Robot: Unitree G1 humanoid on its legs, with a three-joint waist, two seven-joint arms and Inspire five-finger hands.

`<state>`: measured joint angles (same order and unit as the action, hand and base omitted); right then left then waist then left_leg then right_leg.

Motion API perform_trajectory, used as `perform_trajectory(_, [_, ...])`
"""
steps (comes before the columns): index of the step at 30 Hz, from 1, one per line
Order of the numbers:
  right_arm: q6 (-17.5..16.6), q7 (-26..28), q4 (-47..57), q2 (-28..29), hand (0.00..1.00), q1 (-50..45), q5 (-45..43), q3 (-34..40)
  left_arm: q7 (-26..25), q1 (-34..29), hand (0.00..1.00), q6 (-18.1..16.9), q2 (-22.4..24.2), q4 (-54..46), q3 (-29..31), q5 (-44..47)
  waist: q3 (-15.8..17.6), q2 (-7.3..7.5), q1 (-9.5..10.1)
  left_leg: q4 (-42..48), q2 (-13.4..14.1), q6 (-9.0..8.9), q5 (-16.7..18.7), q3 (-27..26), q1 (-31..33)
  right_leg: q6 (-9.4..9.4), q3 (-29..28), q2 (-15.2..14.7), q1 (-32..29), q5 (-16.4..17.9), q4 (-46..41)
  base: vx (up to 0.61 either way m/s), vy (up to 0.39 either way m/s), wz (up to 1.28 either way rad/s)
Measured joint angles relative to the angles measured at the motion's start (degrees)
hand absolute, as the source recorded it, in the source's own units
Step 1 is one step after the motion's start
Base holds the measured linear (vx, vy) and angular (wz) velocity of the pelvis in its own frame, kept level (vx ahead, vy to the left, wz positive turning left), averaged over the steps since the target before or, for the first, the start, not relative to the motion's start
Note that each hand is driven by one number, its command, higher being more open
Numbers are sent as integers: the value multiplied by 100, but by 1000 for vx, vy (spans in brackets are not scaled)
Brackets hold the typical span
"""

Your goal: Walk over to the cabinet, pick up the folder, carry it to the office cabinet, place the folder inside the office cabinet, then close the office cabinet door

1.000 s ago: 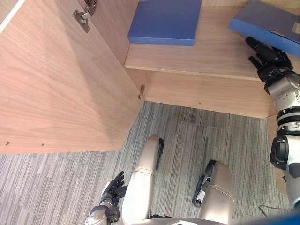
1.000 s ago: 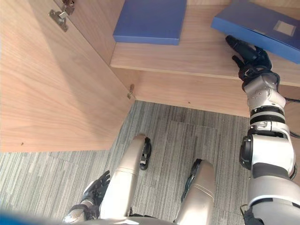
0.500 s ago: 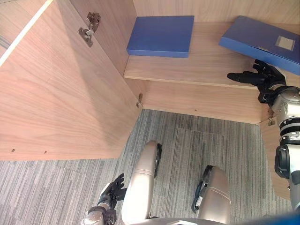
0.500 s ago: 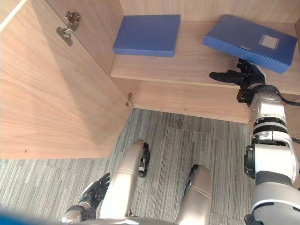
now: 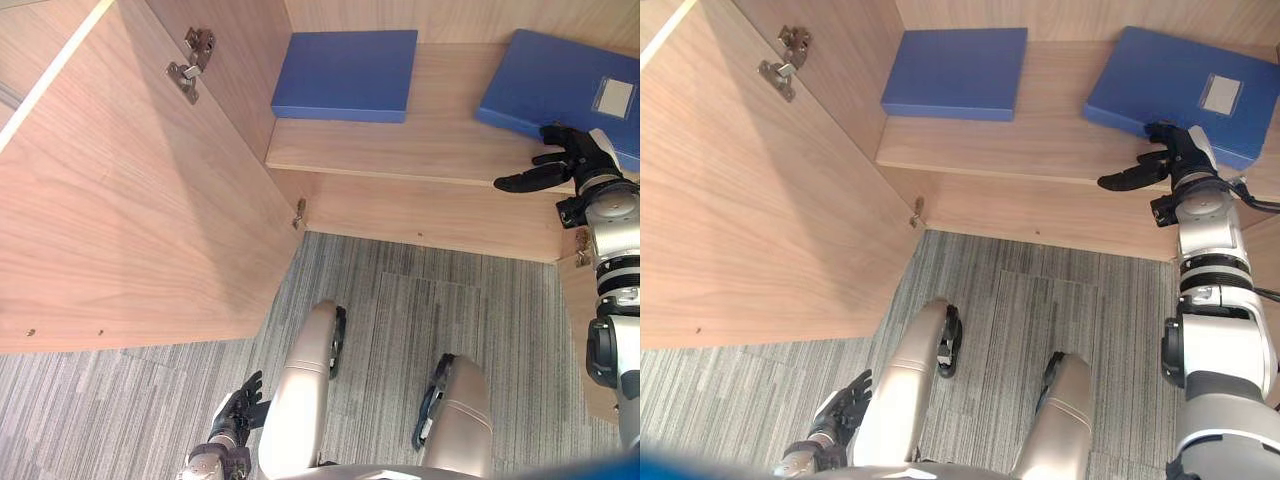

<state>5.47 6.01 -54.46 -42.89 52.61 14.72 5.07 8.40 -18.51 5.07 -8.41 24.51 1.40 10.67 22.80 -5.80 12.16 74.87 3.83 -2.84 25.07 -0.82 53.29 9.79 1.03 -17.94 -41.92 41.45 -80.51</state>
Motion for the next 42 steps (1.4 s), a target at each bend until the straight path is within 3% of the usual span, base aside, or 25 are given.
perform_trajectory(11, [-131, -167, 25, 14, 100, -201, 994, -191, -193, -25, 100, -28, 208, 95, 211, -21, 74, 122, -31, -449, 18, 126, -65, -204, -359, 99, -47, -18, 248, -287, 568, 6, 10, -6])
perform_trajectory(19, [11, -291, 20, 144, 100, -391, 1065, -470, -313, -17, 100, -167, 219, 346, 248, -142, 119, 196, -152, -871, 183, 171, -92, -428, -858, 111, -73, 63, 594, -597, 1095, 22, 5, -18])
perform_trajectory(26, [274, -633, 514, 1014, 100, -977, 1441, -1054, -563, -83, 100, -212, 219, 745, 437, -291, 185, 390, -432, -2520, 515, 190, -628, -931, -2252, -102, 157, 323, 1645, -1620, 2949, 49, 43, -48])
perform_trajectory(27, [272, -638, 886, 1258, 100, -994, 1453, -1191, -615, -101, 100, -246, 186, 853, 484, -337, 171, 443, -456, -2963, 690, 139, -815, -1110, -2526, -203, 161, 511, 1786, -1939, 3441, 5, -25, -62])
perform_trajectory(29, [257, -749, 1367, 1392, 100, -1110, 1439, -1256, -698, -97, 100, -262, 154, 897, 505, -338, 156, 496, -459, -3279, 806, 80, -989, -1176, -2635, -295, 167, 673, 1835, -2158, 3774, -7, -73, -47])
perform_trajectory(32, [241, -1150, 2287, 1708, 100, -1601, 1422, -1272, -842, -44, 100, -391, 63, 1129, 652, -337, 138, 647, -493, -3673, 898, -61, -1255, -1103, -2752, -433, 296, 844, 1929, -2313, 4058, -23, -146, -6])
perform_trajectory(36, [195, -1674, 3213, 2629, 100, -2809, 1233, -796, -1003, 143, 100, -504, 94, 1458, 808, -357, 130, 681, -455, -3991, 1011, -209, -1551, -693, -2826, -602, 749, 1040, 2276, -2397, 4388, -24, -172, 32])
perform_trajectory(42, [158, -1941, 3069, 4040, 100, -4642, 969, -329, -1144, 263, 100, -500, 304, 1807, 1195, -670, -9, 791, -343, -4713, 869, -297, -1950, -312, -3148, -761, 1264, 1104, 2815, -2447, 4830, -39, -144, 42])
